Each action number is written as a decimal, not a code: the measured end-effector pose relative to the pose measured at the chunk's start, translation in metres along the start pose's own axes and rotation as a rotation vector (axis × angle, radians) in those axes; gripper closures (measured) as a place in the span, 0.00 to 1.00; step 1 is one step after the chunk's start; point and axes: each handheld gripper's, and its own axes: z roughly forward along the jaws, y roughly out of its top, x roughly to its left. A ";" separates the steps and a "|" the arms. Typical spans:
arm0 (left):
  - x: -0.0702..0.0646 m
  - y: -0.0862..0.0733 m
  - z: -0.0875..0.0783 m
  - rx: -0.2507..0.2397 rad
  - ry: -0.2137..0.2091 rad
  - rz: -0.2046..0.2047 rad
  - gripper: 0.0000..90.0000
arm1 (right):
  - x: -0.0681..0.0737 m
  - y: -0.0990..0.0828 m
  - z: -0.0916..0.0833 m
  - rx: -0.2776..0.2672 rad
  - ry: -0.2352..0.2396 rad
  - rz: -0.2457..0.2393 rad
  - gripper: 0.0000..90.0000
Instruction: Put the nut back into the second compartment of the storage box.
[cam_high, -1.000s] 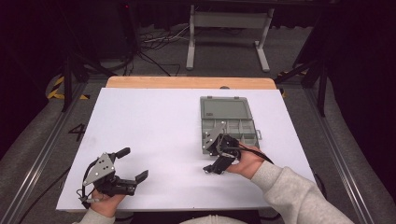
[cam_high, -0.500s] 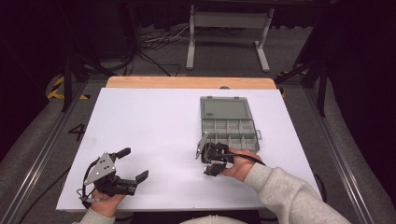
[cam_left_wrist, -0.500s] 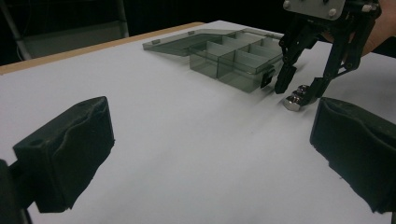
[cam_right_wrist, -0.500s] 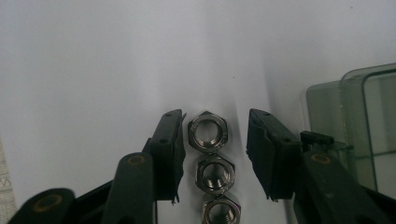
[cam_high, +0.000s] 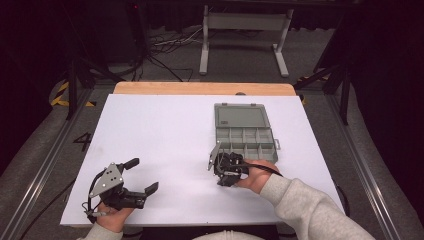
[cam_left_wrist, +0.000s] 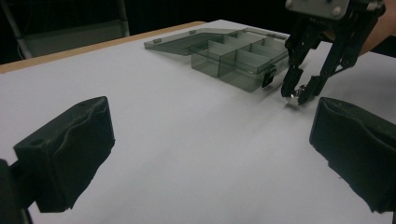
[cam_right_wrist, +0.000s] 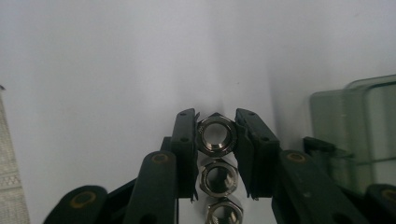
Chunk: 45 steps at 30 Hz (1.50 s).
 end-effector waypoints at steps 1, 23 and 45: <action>0.000 0.000 0.000 0.001 -0.001 -0.002 0.01 | -0.001 0.001 -0.006 -0.018 0.001 0.011 0.78; 0.001 0.000 0.000 0.003 0.001 -0.002 0.01 | -0.085 0.010 -0.060 -0.114 -0.177 0.193 0.78; 0.001 0.000 0.000 0.001 0.003 -0.001 0.01 | -0.133 -0.023 -0.014 0.025 -0.151 0.412 0.78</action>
